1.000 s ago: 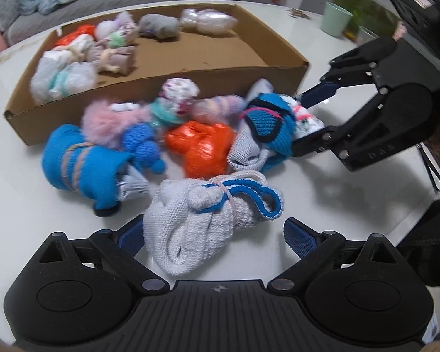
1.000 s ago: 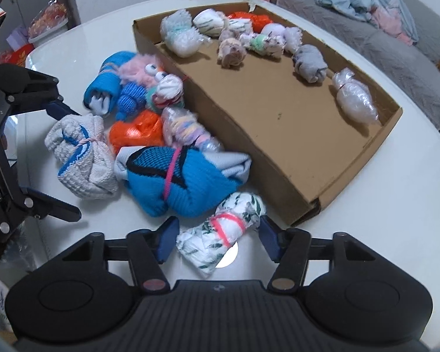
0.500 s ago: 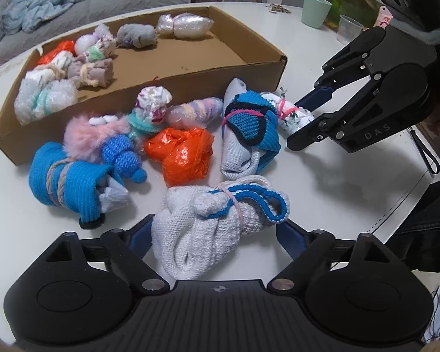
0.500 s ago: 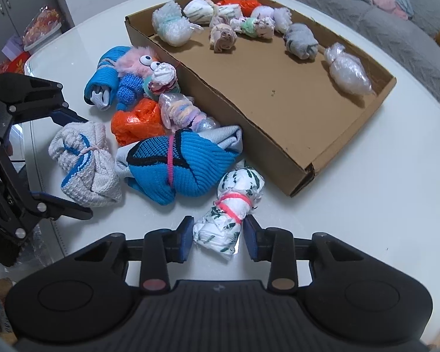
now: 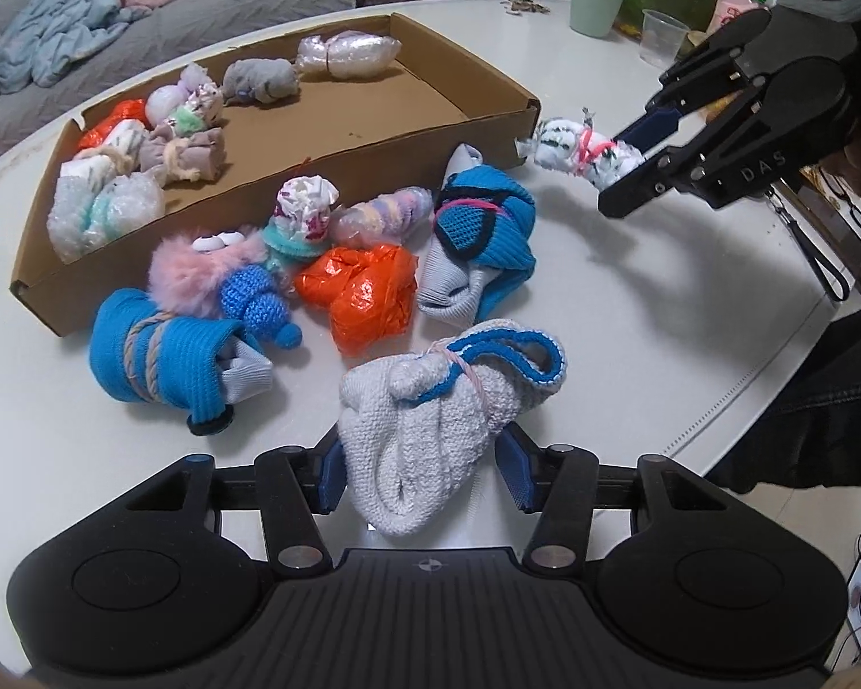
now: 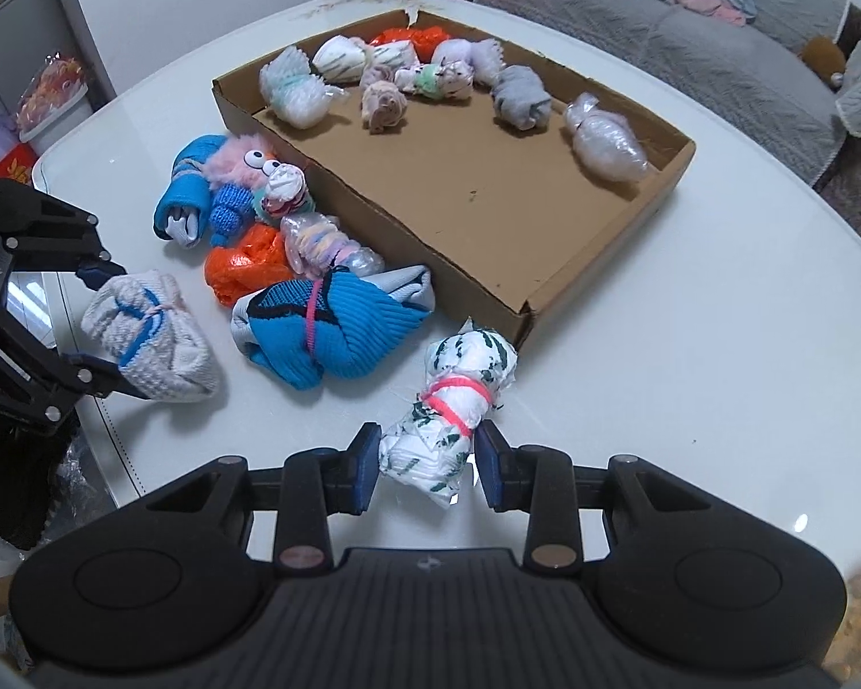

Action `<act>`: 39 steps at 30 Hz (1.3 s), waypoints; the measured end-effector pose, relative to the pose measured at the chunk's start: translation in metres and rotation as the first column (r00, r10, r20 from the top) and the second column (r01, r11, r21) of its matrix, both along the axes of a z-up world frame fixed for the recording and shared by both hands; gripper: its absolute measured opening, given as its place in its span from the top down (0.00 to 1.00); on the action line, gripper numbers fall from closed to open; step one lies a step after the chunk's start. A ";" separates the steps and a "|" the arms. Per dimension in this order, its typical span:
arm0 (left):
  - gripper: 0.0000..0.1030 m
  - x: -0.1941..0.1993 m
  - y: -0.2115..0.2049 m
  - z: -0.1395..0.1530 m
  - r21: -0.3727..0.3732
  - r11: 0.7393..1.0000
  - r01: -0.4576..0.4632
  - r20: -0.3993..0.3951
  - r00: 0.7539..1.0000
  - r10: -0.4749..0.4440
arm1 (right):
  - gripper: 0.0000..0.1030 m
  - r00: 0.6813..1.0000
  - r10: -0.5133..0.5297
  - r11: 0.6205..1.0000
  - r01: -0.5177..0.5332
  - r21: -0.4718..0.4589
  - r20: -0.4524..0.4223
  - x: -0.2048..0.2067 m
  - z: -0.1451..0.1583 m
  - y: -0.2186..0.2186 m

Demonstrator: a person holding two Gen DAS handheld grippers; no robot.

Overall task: Organize objects
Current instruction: 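Carry both bundles over the box and lower them beside the other bundles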

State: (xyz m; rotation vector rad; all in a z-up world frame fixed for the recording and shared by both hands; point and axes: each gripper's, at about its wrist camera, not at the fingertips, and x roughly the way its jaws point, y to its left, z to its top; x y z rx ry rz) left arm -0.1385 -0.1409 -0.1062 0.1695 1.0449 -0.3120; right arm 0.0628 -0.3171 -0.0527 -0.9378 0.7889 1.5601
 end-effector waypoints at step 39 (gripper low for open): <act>0.44 0.161 0.046 0.094 0.071 0.996 -0.048 0.149 0.988 0.037 | 0.68 0.999 -0.009 0.963 0.000 0.268 0.032 0.021 0.079 0.087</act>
